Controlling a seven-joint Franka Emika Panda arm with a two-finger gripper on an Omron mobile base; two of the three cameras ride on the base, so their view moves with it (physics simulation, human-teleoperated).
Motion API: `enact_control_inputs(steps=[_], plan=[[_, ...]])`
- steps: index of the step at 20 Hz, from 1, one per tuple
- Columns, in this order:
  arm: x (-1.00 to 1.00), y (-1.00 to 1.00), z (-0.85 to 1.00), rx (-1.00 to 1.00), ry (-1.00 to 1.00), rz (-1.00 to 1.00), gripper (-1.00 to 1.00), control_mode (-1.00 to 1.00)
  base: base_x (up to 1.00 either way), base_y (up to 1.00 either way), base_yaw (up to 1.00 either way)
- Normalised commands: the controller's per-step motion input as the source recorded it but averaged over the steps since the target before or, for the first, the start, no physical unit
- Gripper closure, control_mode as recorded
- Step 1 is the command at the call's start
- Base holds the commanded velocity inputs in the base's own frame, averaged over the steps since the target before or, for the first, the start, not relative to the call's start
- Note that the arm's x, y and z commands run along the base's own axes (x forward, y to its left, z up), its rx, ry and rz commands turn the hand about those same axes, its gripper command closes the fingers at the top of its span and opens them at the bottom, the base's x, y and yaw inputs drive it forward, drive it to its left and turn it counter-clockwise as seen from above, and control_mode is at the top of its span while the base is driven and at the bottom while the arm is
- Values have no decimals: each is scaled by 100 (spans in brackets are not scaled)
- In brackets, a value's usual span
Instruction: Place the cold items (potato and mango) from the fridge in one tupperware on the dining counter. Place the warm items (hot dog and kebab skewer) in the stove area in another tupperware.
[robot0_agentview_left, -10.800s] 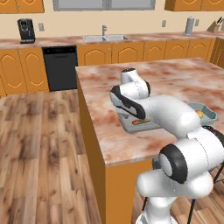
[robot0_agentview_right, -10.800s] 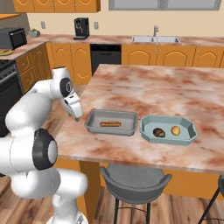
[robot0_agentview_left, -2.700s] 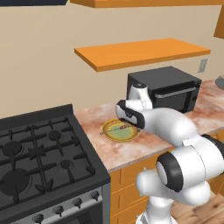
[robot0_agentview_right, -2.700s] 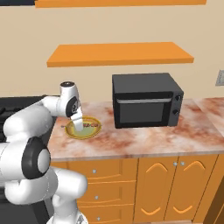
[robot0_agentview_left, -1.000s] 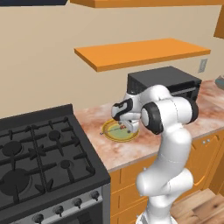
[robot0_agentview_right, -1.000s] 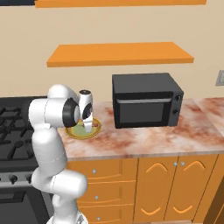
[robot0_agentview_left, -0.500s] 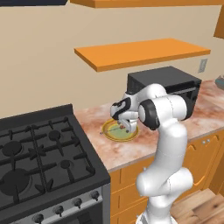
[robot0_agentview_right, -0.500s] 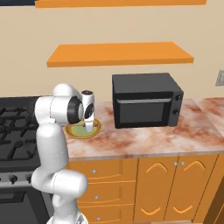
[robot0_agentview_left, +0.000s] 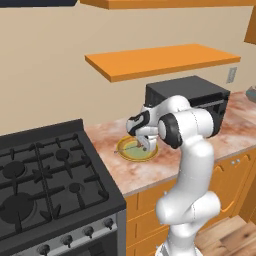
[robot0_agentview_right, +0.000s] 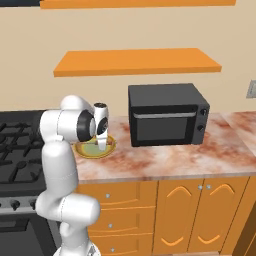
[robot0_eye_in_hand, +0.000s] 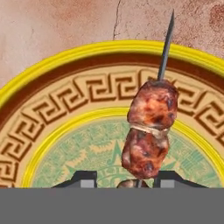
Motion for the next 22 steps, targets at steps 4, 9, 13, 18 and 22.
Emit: enact_control_inputs(steps=[4, 9, 13, 18, 22], plan=[[-40, 0, 2, 3, -11, -1, 100, -100, 0, 0, 0], [-67, 0, 44, 2, -16, 0, 100, -100, 0, 0, 0], [-64, 0, 74, 0, -9, -2, 100, -100, 0, 0, 0], [-67, 0, 74, 0, -2, -2, 100, -100, 0, 0, 0], [-73, 0, 74, 0, 0, 0, 100, -100, 0, 0, 0]])
